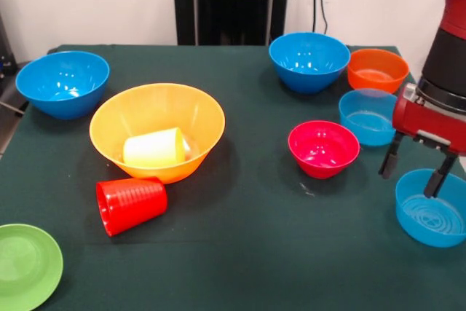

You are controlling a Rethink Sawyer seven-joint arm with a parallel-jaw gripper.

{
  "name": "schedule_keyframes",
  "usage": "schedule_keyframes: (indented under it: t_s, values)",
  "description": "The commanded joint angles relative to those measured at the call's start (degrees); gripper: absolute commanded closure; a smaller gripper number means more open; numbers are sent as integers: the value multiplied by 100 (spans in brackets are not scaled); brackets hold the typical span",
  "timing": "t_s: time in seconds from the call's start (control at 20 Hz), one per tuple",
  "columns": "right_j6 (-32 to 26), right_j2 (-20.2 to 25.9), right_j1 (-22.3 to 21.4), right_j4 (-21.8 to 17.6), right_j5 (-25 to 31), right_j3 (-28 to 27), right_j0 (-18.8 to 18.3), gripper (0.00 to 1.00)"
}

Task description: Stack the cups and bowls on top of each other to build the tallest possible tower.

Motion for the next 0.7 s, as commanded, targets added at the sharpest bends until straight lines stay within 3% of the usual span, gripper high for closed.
schedule_keyframes:
  t_s: [0.05,0.7]
  values:
    - [-709,979,-266,-137,1465,12,-512,0]
    - [-347,959,336,-281,1398,-758,-460,0]
